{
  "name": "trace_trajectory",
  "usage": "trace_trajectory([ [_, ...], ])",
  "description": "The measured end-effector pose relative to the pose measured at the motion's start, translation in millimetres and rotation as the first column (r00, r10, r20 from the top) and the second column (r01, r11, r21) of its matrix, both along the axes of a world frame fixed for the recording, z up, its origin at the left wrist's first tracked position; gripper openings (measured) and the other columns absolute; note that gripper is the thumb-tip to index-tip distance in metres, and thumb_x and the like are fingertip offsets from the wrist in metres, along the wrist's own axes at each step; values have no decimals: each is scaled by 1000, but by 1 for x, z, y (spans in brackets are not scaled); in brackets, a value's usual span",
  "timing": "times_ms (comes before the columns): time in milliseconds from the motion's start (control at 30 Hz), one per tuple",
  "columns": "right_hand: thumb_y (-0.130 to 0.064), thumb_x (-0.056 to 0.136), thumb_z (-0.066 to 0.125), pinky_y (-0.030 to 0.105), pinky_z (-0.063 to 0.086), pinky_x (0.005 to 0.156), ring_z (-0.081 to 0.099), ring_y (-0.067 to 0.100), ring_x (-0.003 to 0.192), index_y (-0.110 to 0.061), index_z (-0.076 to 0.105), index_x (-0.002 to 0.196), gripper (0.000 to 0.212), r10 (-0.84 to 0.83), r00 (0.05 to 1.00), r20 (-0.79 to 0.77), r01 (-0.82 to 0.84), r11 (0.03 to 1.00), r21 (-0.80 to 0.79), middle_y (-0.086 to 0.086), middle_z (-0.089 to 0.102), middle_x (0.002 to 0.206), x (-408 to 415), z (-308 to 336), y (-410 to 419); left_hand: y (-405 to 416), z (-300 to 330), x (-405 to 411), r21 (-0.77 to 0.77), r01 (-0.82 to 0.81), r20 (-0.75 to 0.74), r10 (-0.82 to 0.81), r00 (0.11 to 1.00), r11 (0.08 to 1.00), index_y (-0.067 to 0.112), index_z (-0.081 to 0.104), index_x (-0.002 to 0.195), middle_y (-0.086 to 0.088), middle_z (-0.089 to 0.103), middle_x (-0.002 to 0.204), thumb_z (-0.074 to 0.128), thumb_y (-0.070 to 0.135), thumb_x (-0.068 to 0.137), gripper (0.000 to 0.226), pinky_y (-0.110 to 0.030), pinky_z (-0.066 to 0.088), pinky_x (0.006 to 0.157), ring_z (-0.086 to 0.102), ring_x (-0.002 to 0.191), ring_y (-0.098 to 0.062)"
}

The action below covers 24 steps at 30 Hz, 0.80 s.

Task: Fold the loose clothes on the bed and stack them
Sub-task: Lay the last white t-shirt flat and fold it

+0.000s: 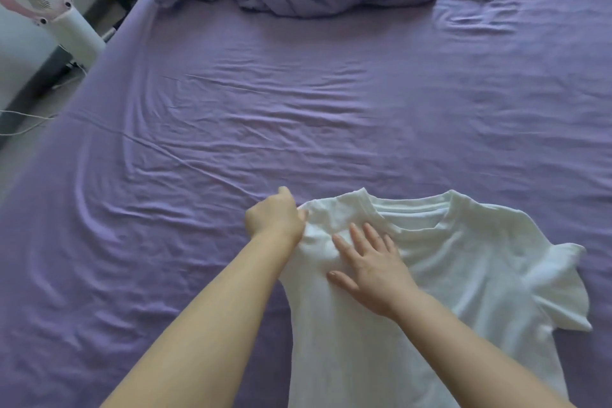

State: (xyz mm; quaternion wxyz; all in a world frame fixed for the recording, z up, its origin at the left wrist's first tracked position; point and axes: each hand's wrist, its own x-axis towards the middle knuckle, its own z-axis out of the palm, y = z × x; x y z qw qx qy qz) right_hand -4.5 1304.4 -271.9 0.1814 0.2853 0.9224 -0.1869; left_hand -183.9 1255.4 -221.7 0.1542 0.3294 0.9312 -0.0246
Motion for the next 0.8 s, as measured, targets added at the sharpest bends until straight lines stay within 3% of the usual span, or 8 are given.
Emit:
trace_trajectory([
  [67, -65, 91, 20, 51, -6, 114, -12, 26, 145, -36, 1, 148, 67, -33, 999, 12, 32, 999, 39, 4, -5, 159, -4, -4, -4, -6, -1, -9, -36, -109, -51, 107, 993, 993, 16, 45, 105, -7, 63, 109, 40, 60, 89, 47, -33, 38, 69, 60, 103, -28],
  [167, -60, 93, 18, 53, -9, 113, -11, 28, 145, -32, 1, 148, 65, -71, 997, -11, 71, 991, 113, 6, -3, 159, 2, -9, -10, -12, -9, -7, -27, -251, 56, 252, 966, 968, 13, 45, 124, -10, 55, 125, 38, 63, 88, 62, -41, 38, 88, 49, 117, -30],
  [333, -58, 94, 20, 49, -6, 114, -10, 28, 145, -31, 2, 148, 63, -77, 997, 16, 74, 990, 123, 7, -3, 159, 29, -12, -17, -16, -18, 16, 31, -356, 388, 316, 866, 934, 16, 34, 138, -8, 48, 133, 50, 30, 83, 59, -39, 36, 100, 45, 123, -29],
  [433, -56, 94, 23, 48, -5, 114, -9, 27, 145, -30, 2, 149, 64, -76, 997, 18, 74, 990, 120, 7, -3, 159, 39, -13, -18, -21, -17, 14, -51, -348, 331, 344, 879, 936, 17, 43, 127, -4, 60, 120, 53, 27, 78, 51, -36, 34, 95, 52, 115, -26],
  [500, -55, 95, 24, 48, -5, 114, -9, 27, 145, -29, 2, 149, 64, -75, 997, 2, 74, 989, 128, 8, -3, 159, 38, -12, -19, -25, -18, 11, -99, -273, 269, 290, 918, 957, 20, 57, 103, -1, 65, 105, 57, 35, 77, 31, -35, 34, 92, 54, 109, -24],
  [600, -54, 95, 26, 49, -5, 114, -9, 28, 145, -28, 2, 149, 65, -54, 998, -24, 57, 990, 132, 9, -3, 158, 35, -11, -26, -27, -19, 8, 82, -298, 347, 253, 903, 951, 20, 48, 69, 2, 59, 85, 64, 39, 76, 25, -32, 39, 75, 53, 95, -24],
  [700, -54, 94, 27, 50, -8, 113, -10, 28, 145, -30, -1, 149, 66, -45, 998, -50, 51, 992, 119, 7, -3, 159, 31, -12, -36, -28, -23, 9, 232, -430, 481, 281, 831, 873, 18, 43, 70, 3, 54, 78, 68, 37, 78, 32, -29, 36, 58, 52, 77, -21],
  [800, -57, 93, 28, 51, -10, 113, -11, 28, 145, -33, 0, 149, 66, -57, 994, -88, 67, 991, 115, 7, -3, 159, 26, -13, -43, -33, -25, 10, 187, -492, 468, 363, 806, 850, 16, 50, 88, 0, 59, 93, 62, 60, 76, 46, -32, 42, 69, 55, 83, -22],
])
